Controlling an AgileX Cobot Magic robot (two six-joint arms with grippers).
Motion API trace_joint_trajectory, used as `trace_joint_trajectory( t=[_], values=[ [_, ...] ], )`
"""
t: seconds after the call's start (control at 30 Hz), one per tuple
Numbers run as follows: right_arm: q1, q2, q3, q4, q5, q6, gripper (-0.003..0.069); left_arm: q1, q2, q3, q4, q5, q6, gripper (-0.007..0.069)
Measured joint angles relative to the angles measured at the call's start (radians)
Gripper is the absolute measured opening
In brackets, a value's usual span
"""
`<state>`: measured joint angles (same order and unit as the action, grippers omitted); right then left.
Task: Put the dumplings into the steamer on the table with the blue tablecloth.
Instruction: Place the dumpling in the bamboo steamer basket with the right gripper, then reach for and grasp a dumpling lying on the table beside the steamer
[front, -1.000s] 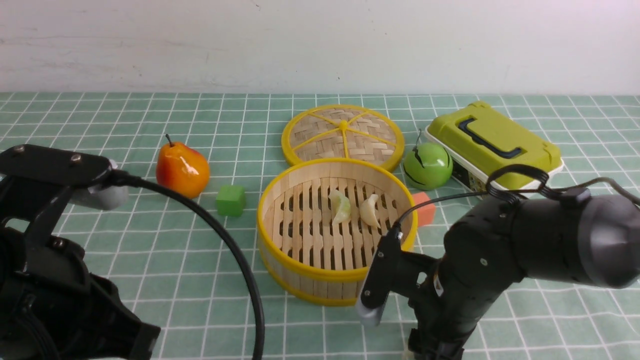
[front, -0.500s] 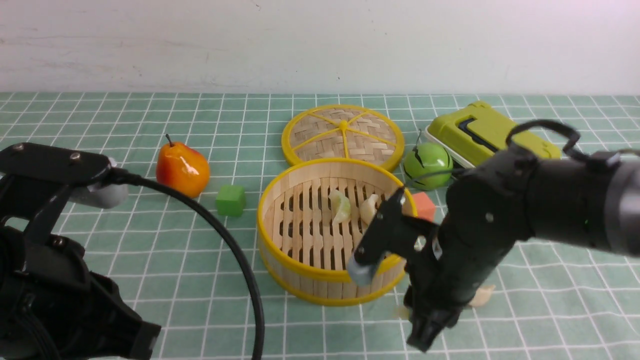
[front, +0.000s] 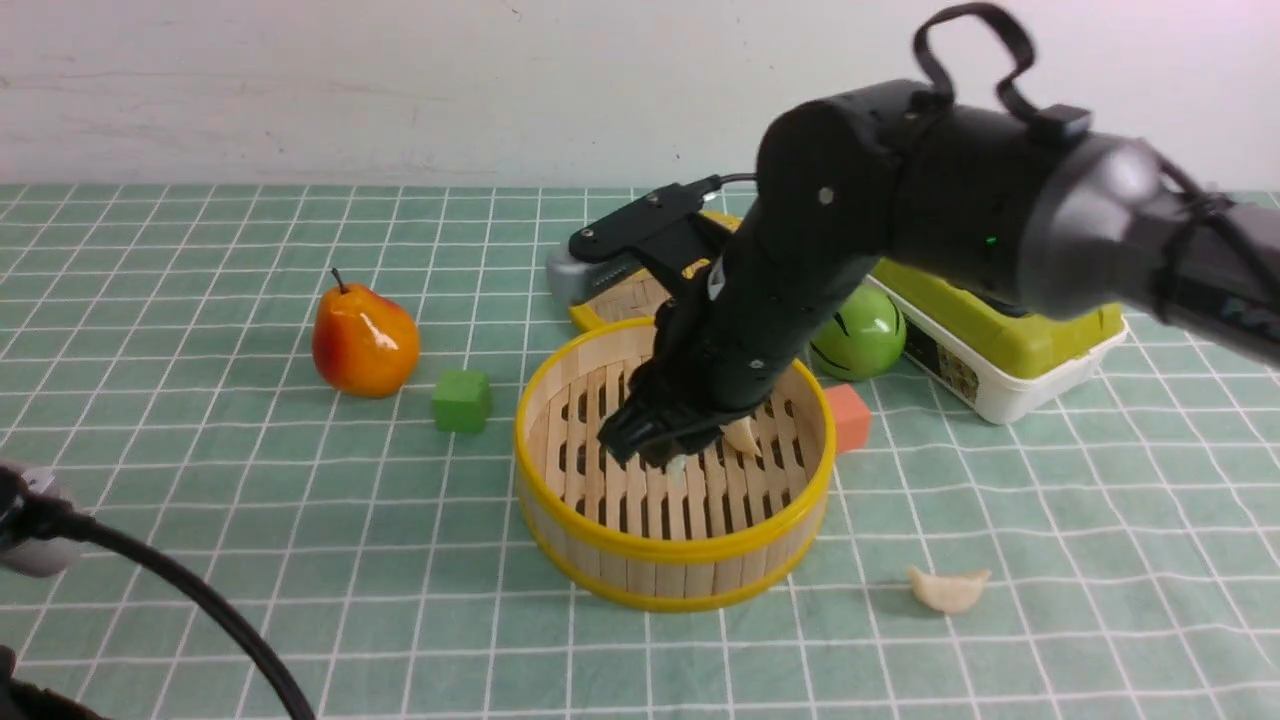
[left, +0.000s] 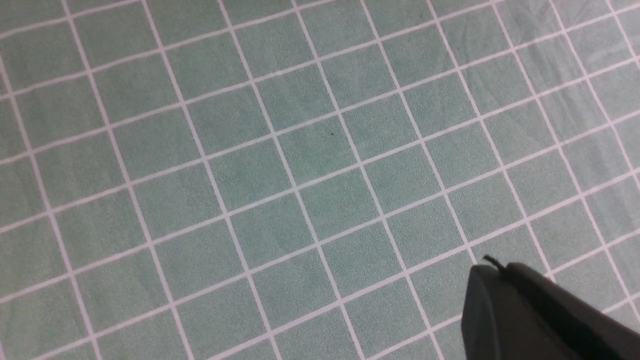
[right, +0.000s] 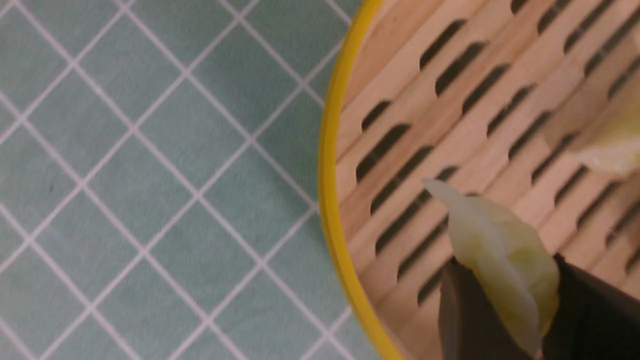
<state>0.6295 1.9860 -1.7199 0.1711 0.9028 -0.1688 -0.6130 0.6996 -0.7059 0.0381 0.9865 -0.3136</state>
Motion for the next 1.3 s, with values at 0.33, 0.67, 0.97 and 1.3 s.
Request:
trace_joint_trajectory(
  t=[0.33,0.67,0.97,1.3],
  values=[
    [0.0,0.207,-0.109,-0.004,-0.031,0.1,0.0237,0.0,-0.013,0.001,0.0,0.011,0.0,-0.0011],
    [0.0,0.155,-0.192,-0.043,0.175,0.09,0.0433,0.0,-0.013,0.001,0.0,0.022,-0.001,-0.0004],
    [-0.064,-0.13,-0.038,-0.108,0.317,-0.015,0.0441,0.0,-0.013,0.001,-0.001,0.027,-0.002,0.0001],
    [-0.227,-0.254,0.443,-0.131,0.087,-0.277,0.0442,0.0,-0.013,0.001,-0.004,0.006,-0.002,0.0007]
  ],
)
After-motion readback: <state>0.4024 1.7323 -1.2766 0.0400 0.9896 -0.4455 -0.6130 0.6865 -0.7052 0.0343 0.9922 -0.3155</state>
